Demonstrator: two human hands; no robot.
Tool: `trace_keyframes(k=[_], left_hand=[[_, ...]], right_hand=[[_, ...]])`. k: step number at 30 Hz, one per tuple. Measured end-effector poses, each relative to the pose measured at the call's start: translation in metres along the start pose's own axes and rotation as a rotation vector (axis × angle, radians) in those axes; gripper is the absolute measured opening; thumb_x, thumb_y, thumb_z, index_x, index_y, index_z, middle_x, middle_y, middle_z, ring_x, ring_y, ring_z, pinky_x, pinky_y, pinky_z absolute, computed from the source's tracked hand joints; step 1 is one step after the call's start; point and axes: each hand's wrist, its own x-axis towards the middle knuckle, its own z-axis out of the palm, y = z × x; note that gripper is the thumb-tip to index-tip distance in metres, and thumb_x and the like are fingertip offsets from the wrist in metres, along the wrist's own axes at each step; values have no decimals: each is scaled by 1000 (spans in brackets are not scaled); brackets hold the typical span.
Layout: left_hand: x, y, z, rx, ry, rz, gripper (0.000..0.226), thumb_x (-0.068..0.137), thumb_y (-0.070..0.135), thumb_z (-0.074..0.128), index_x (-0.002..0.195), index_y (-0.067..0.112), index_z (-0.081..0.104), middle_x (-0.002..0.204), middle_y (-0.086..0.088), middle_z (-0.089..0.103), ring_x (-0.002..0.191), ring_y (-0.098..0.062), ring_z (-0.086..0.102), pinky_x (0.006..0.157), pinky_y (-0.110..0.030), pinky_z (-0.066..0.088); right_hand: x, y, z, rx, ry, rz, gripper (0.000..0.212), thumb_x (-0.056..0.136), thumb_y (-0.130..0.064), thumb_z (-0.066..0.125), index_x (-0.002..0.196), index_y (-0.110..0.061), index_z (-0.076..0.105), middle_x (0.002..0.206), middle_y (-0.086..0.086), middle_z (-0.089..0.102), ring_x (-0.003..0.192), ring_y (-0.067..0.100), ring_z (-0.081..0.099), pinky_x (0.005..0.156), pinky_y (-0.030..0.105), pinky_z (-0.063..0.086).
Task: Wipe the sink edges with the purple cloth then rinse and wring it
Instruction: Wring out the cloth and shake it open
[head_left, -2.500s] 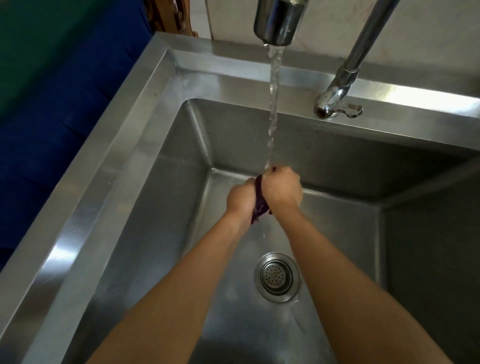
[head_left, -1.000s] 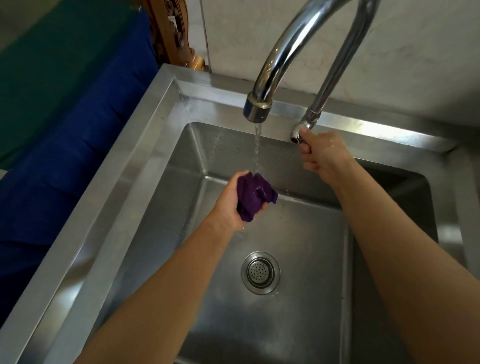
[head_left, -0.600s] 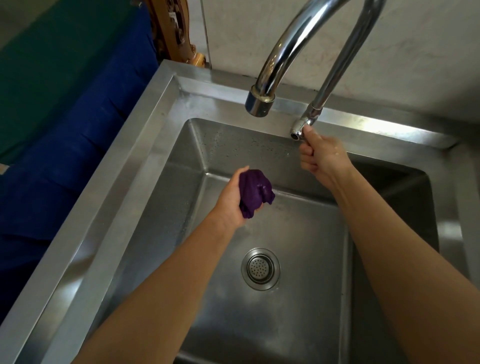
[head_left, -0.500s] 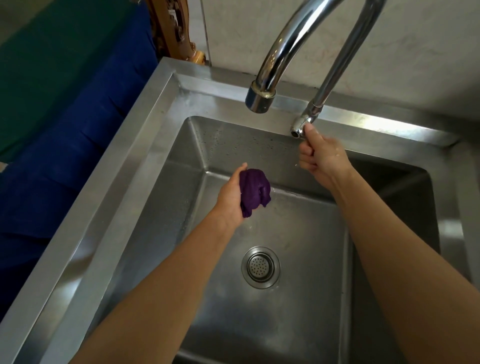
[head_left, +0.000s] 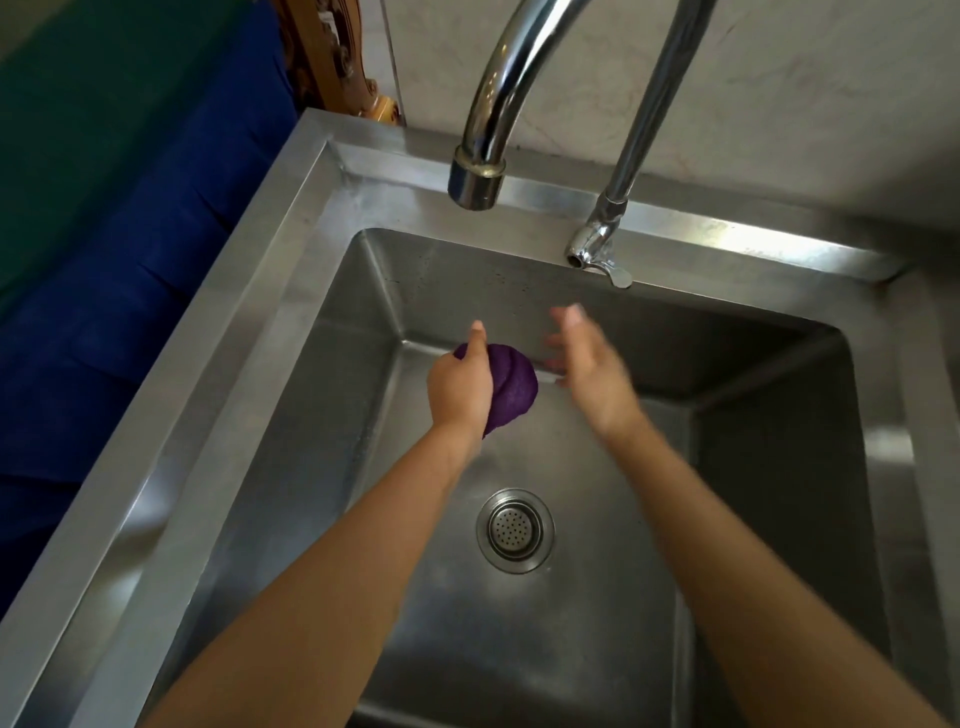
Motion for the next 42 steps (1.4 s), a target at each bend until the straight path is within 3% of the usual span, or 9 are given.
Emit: trace_keyframes(k=[3,9,12,14,17,24,33,38,42], left_hand=[[-6,-2,1,25,-35,20,54,94,53,35,61,14,52,71,-6,61,76,-25,62,77,-38,50],[-6,-5,1,-144,-116,-90,65,87,65,27,66,17,66,83,-10,72,84,-26,69,87,-44,53],[-6,-2,0,-134,-106,-79,69,87,66,25,52,18,62,66,-7,67,70,-29,66,65,-39,54],[-10,-1,-2,-11,-21,20,69,92,60,24,48,17,56,62,-9,64,67,-31,64,63,-40,52],[-13,-2,-6,144,65,157,65,96,53,27,48,16,51,62,-9,62,71,-30,63,68,-39,51],[-4,-2,-5,375,27,384,64,98,42,32,43,11,43,46,-6,50,56,-28,56,57,-35,41],[1,-8,-8,401,-15,444,61,97,38,41,41,15,32,41,0,38,43,-15,39,49,-31,31],[8,-8,-11,419,-134,496,51,96,44,40,50,22,36,50,6,42,55,-17,44,57,-29,34],[15,-13,-23,416,-239,171,56,95,55,28,83,11,61,87,-7,65,86,-24,61,81,-33,49]], right_hand=[[-33,15,33,-166,-114,-176,47,92,-50,40,131,-24,43,127,2,56,111,11,53,95,25,41],[-29,0,41,-281,79,-388,39,91,-44,37,127,-33,49,123,-7,55,105,10,55,82,30,47],[-28,-1,42,-413,236,-486,44,90,-43,29,99,-17,64,97,3,63,78,26,63,62,36,50],[-25,4,46,-500,329,-524,46,91,-37,28,83,-9,63,78,11,64,59,35,61,48,35,46],[-24,9,51,-590,358,-511,48,92,-34,25,76,-6,61,63,15,65,51,37,60,46,30,38],[-14,3,50,-571,166,-183,50,99,-32,21,88,-5,63,84,22,69,82,41,62,66,36,42],[-2,4,50,-359,-58,82,46,98,-23,27,55,-16,42,83,19,61,75,26,50,67,27,32],[-5,15,39,116,-88,218,35,99,-32,31,76,-14,49,62,7,49,48,17,46,47,27,38],[-8,25,23,402,-80,137,11,98,-18,40,106,-14,47,88,-2,55,78,11,57,65,22,53]])
